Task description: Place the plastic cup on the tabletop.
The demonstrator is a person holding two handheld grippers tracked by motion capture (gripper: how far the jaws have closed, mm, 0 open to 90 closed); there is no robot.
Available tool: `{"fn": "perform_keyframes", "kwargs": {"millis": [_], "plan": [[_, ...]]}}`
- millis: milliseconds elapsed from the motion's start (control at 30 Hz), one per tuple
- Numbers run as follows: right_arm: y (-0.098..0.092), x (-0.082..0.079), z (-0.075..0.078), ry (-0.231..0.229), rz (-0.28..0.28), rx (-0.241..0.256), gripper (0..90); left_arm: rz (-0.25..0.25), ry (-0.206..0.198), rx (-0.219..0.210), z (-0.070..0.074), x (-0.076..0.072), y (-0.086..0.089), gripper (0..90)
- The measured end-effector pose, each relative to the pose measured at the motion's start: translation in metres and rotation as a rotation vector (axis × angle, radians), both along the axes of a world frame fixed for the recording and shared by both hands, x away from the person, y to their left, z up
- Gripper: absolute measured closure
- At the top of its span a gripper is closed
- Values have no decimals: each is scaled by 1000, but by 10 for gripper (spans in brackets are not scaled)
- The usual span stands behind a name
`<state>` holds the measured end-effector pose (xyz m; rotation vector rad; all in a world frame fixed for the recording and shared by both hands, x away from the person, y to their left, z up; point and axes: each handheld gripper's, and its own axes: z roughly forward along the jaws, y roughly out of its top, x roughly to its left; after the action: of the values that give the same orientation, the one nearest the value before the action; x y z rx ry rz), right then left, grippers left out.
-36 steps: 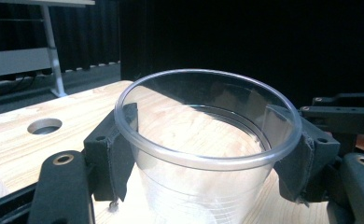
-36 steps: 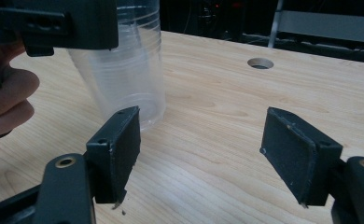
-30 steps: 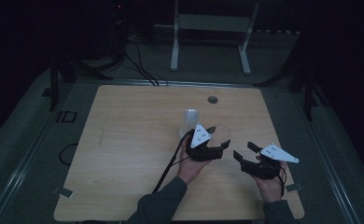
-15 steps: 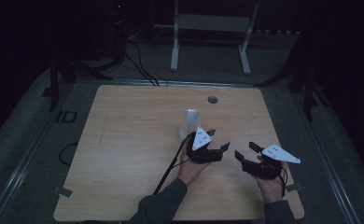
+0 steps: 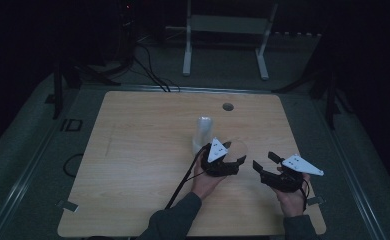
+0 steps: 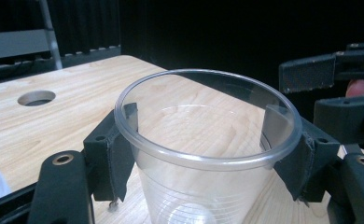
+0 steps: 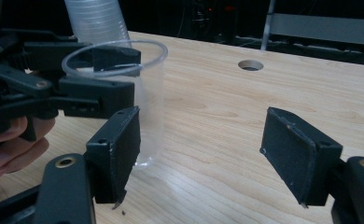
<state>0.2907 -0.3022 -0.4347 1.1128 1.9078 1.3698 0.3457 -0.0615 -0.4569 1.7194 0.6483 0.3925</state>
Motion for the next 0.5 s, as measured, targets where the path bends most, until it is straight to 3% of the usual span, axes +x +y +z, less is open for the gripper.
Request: {"fn": "perform_keyframes", "kwargs": {"millis": [500], "plan": [[1, 0, -1, 3, 1, 5, 280, 9, 28, 19, -10, 7, -4, 280]]}}
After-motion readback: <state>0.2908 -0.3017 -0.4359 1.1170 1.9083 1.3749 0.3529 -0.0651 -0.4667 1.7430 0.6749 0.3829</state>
